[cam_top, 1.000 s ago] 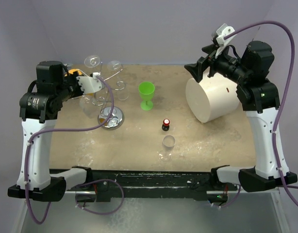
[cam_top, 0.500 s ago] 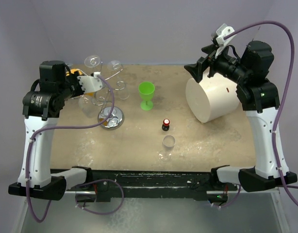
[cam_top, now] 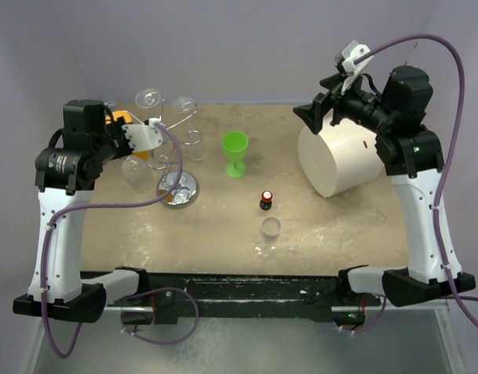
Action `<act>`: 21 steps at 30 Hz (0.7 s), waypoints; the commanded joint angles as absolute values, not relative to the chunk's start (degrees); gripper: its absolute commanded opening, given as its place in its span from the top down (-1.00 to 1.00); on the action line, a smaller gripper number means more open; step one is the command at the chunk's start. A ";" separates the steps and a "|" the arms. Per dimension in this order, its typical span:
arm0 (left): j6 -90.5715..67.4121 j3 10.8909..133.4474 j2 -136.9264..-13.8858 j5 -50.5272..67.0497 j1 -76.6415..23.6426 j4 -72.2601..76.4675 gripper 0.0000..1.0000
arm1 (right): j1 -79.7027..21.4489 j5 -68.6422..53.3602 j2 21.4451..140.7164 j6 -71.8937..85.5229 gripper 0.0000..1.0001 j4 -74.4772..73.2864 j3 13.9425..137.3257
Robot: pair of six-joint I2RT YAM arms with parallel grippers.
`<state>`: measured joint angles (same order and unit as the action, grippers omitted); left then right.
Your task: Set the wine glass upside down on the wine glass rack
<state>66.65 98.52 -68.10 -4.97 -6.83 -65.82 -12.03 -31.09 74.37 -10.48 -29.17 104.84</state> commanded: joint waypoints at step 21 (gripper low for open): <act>66.00 102.99 -66.25 -4.82 -7.03 -71.17 1.00 | -11.52 -32.43 73.74 -10.11 -0.94 -25.84 104.16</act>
<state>66.63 100.29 -67.53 -6.00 -6.83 -72.12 -11.92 -31.11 74.32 -10.48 -29.15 104.49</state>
